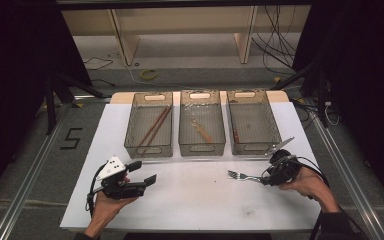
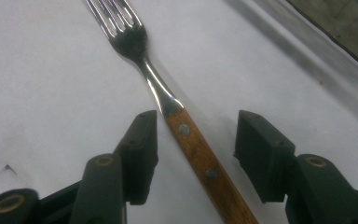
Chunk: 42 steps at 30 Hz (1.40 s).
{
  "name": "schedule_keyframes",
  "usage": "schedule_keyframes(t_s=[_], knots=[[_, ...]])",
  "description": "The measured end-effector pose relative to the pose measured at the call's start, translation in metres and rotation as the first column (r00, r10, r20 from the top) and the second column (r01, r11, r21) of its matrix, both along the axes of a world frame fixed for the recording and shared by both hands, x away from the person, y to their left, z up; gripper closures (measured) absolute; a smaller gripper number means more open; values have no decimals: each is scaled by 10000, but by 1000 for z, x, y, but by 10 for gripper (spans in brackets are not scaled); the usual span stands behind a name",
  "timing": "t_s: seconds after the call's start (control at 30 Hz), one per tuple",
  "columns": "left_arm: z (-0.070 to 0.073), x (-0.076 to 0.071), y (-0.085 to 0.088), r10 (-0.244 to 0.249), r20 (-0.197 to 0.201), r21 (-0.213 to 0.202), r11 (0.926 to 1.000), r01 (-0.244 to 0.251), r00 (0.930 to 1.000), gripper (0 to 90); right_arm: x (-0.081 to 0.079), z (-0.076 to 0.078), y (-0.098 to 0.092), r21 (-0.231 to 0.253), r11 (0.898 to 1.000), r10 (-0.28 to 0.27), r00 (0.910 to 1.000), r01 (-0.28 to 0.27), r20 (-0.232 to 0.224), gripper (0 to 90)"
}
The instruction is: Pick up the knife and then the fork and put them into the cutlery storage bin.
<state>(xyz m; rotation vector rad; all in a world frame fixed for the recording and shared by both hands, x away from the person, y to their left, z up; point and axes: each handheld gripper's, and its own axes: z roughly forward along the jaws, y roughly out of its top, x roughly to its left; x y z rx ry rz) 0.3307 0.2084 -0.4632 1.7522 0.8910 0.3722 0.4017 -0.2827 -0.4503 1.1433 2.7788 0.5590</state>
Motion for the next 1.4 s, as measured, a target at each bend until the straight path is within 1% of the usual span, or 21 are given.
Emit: schedule_keyframes(t_s=[0.23,0.3,0.37,0.5,0.73,0.9,0.97,1.0,1.03,1.1,1.4], knots=[[0,0,0,-16,0,20,10000,16,10000,213,-1,-5,2,-345,9992,176,9996,-183,-214,569],[0,0,0,-1,-4,8,10000,1,10000,213,-1,-6,3,-456,9987,198,9996,-208,-214,583],[0,0,0,-15,0,26,10000,15,10000,213,-1,-6,3,-465,9986,235,9995,-246,-231,607],[0,0,0,-16,-1,39,10000,16,10000,213,-3,-6,6,-680,9970,346,9992,-358,-187,625],[0,0,0,3,2,6,10000,-3,10000,213,-7,-4,10,-1088,9922,569,9978,-602,-325,670],[0,0,0,-21,6,49,10000,21,10000,213,-9,-4,11,-1174,9898,763,9962,-807,-410,695],[0,0,0,-20,2,44,10000,20,10000,213,-11,-4,12,-1290,9863,982,9942,-1030,-428,713],[0,0,0,-21,-1,52,10000,21,10000,213,-11,-4,13,-1337,9855,987,9941,-1040,-454,719],[0,0,0,-20,-5,54,10000,20,10000,213,-12,-4,13,-1348,9840,1111,9928,-1161,-445,731],[0,0,0,-21,3,49,10000,21,10000,213,-12,-4,14,-1386,9831,1138,9923,-1194,-480,769],[0,0,0,-25,3,57,10000,25,10000,213,-13,-4,14,-1372,9821,1245,9913,-1293,-428,775]])
